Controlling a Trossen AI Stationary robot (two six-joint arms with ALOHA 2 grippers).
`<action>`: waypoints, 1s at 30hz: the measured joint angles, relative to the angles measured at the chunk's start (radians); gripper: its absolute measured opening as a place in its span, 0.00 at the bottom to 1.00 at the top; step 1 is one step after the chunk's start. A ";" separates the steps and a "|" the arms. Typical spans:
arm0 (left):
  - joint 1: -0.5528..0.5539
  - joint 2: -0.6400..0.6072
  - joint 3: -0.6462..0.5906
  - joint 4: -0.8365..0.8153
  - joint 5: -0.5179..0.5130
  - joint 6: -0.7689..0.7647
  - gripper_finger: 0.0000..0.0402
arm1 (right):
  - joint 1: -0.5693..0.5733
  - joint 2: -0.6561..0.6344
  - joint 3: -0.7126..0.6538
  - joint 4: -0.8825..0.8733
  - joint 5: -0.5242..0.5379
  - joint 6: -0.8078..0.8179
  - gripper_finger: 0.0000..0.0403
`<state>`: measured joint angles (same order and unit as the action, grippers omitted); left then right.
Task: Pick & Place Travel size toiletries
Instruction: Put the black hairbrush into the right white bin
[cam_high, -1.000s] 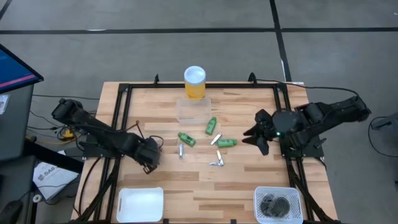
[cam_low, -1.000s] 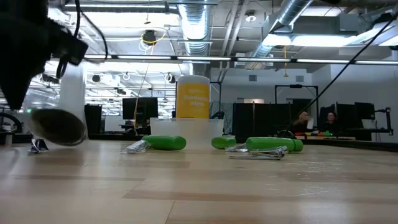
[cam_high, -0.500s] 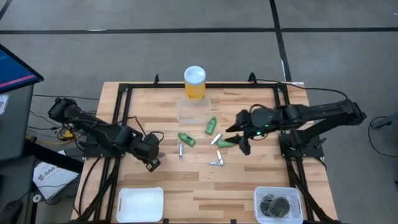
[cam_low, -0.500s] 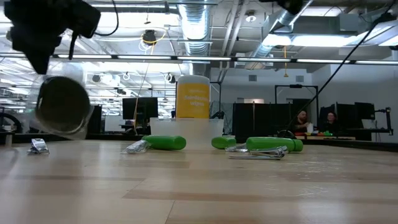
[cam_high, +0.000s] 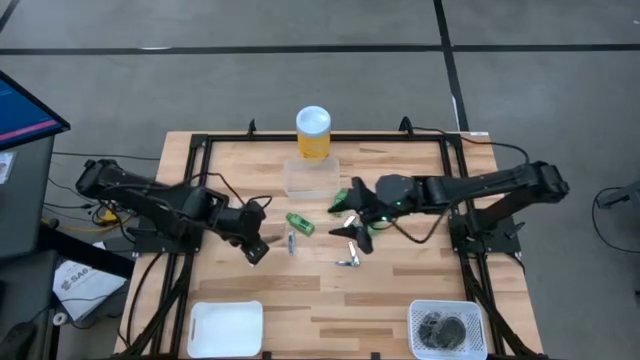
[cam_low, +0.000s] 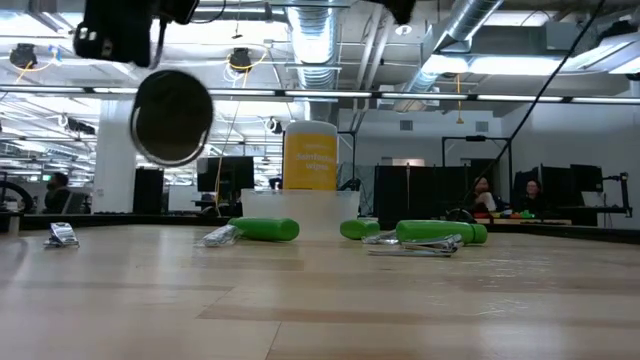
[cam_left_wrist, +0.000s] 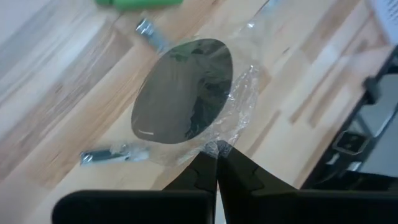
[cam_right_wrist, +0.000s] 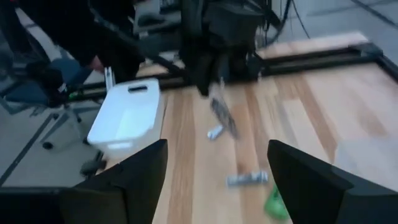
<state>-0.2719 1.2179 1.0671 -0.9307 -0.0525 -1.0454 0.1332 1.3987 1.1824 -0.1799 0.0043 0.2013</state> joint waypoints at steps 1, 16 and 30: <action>0.005 0.000 0.004 0.007 0.000 0.001 0.00 | -0.007 0.018 0.000 0.030 -0.018 -0.009 0.67; 0.022 0.000 0.021 0.195 -0.005 0.073 0.00 | -0.065 0.279 0.048 0.286 -0.196 -0.075 0.67; 0.022 0.000 0.021 0.220 -0.008 0.099 0.00 | -0.075 0.439 0.213 0.144 -0.269 -0.139 0.67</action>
<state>-0.2497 1.2179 1.0878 -0.7109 -0.0609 -0.9463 0.0586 1.8377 1.3958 -0.0358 -0.2650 0.0619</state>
